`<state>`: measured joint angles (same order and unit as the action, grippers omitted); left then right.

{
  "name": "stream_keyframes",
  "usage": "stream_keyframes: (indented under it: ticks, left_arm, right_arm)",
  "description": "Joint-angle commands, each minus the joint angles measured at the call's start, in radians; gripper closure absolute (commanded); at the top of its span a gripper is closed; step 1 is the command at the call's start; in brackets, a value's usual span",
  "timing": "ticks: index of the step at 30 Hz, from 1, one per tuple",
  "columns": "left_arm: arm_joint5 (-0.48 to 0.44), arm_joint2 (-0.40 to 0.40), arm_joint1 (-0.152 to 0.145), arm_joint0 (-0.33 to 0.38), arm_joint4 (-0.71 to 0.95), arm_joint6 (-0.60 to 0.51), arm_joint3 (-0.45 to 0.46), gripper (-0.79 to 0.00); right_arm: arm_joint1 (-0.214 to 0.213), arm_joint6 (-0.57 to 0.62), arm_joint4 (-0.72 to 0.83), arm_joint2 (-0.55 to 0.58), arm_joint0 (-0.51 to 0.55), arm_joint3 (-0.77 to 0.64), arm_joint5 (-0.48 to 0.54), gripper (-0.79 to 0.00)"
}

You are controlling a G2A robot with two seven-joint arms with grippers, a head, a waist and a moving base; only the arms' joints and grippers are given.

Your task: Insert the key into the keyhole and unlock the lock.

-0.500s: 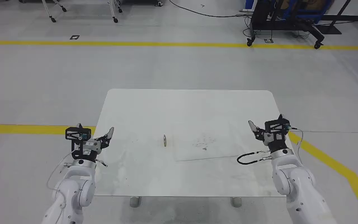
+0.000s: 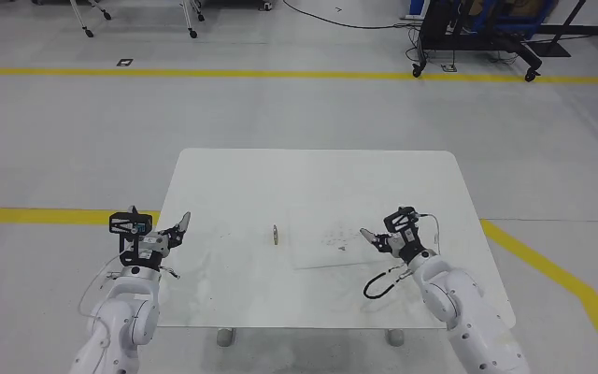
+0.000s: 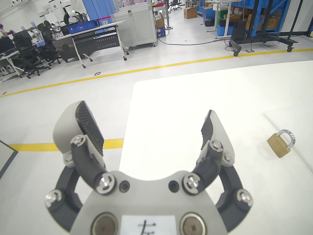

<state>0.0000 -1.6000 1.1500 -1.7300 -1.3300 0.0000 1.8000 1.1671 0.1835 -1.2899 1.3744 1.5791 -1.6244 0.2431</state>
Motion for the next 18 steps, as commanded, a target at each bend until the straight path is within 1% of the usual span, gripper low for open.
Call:
stream_keyframes:
  ticks: [1, 6, 7, 8, 9, 12, 17, 18]
  left_arm:
    - [0.0, 0.0, 0.0, 0.0, 0.0, 0.0, 0.0, -0.785]
    - [0.0, 0.0, 0.0, 0.0, 0.0, 0.0, 0.0, -0.785]
    - [0.0, 0.0, 0.0, 0.0, 0.0, 0.0, 0.0, -0.785]
    - [0.0, 0.0, 0.0, 0.0, 0.0, 0.0, 0.0, -0.785]
    - [0.0, 0.0, 0.0, 0.0, 0.0, 0.0, 0.0, -0.785]
    - [0.0, 0.0, 0.0, 0.0, 0.0, 0.0, 0.0, -0.785]
    - [0.0, 0.0, 0.0, 0.0, 0.0, 0.0, 0.0, -0.785]
    - [0.0, 0.0, 0.0, 0.0, 0.0, 0.0, 0.0, -0.785]
  right_arm:
    - [0.0, 0.002, -0.009, 0.0, -0.001, 0.002, -0.002, -0.785]
    - [0.0, 0.002, -0.009, 0.0, -0.001, 0.002, -0.002, -0.785]
    - [0.0, 0.0, -0.007, -0.004, -0.001, 0.001, 0.007, -0.785]
    - [0.0, -0.005, 0.002, -0.011, -0.003, 0.005, 0.039, -0.785]
    - [-0.001, -0.007, 0.039, -0.017, -0.01, 0.024, 0.111, -0.785]
    - [-0.008, 0.03, 0.119, 0.001, -0.07, 0.114, 0.275, -0.785]
    - [-0.025, 0.025, 0.077, -0.02, -0.164, 0.229, 0.599, -0.785]
    - [-0.027, 0.048, 0.075, -0.024, -0.191, 0.274, 0.623, -0.785]
